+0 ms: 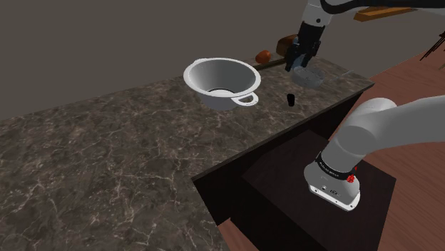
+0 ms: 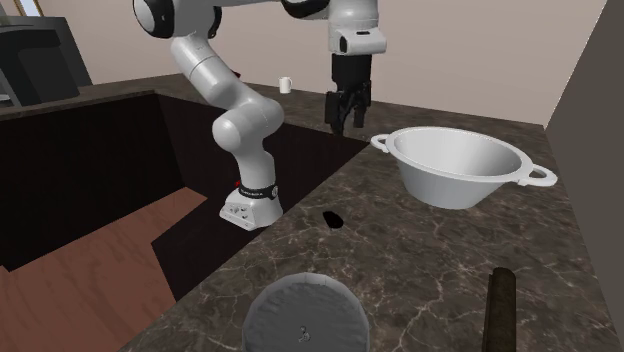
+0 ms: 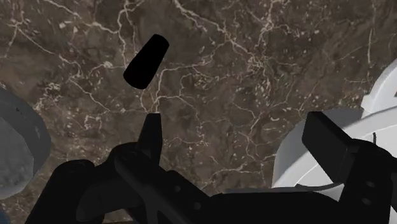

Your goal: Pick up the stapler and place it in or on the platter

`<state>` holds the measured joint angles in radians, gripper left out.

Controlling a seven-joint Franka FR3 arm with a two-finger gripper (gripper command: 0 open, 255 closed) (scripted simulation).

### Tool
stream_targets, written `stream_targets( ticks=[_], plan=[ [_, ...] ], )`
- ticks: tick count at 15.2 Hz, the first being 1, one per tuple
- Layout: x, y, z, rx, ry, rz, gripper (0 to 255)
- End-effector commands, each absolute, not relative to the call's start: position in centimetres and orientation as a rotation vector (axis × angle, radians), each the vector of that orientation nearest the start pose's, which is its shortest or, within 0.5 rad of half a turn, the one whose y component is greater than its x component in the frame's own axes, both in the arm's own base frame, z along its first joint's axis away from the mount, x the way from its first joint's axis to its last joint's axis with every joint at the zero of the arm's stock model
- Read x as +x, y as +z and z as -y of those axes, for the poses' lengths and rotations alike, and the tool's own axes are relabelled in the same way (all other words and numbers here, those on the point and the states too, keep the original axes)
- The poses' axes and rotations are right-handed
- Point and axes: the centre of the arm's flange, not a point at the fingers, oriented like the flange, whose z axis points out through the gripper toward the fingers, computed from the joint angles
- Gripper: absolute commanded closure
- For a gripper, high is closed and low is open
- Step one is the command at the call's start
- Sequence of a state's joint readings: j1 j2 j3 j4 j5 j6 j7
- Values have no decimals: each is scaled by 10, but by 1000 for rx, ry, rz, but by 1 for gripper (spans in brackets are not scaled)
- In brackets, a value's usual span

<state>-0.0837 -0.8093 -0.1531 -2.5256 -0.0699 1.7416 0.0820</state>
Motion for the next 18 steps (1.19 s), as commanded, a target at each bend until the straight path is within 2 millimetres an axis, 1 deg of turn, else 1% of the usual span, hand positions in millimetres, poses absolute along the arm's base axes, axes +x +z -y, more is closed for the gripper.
stream_targets(
  ticks=[1, 11, 12, 18],
  plan=[
    [301, 506, 101, -3057, -45, -458, 0],
    [291, 392, 173, -2957, -86, -712, 0],
    [291, 388, 176, -2954, -88, -720, 0],
    [293, 356, 173, -2954, -88, -720, 0]
  ],
)
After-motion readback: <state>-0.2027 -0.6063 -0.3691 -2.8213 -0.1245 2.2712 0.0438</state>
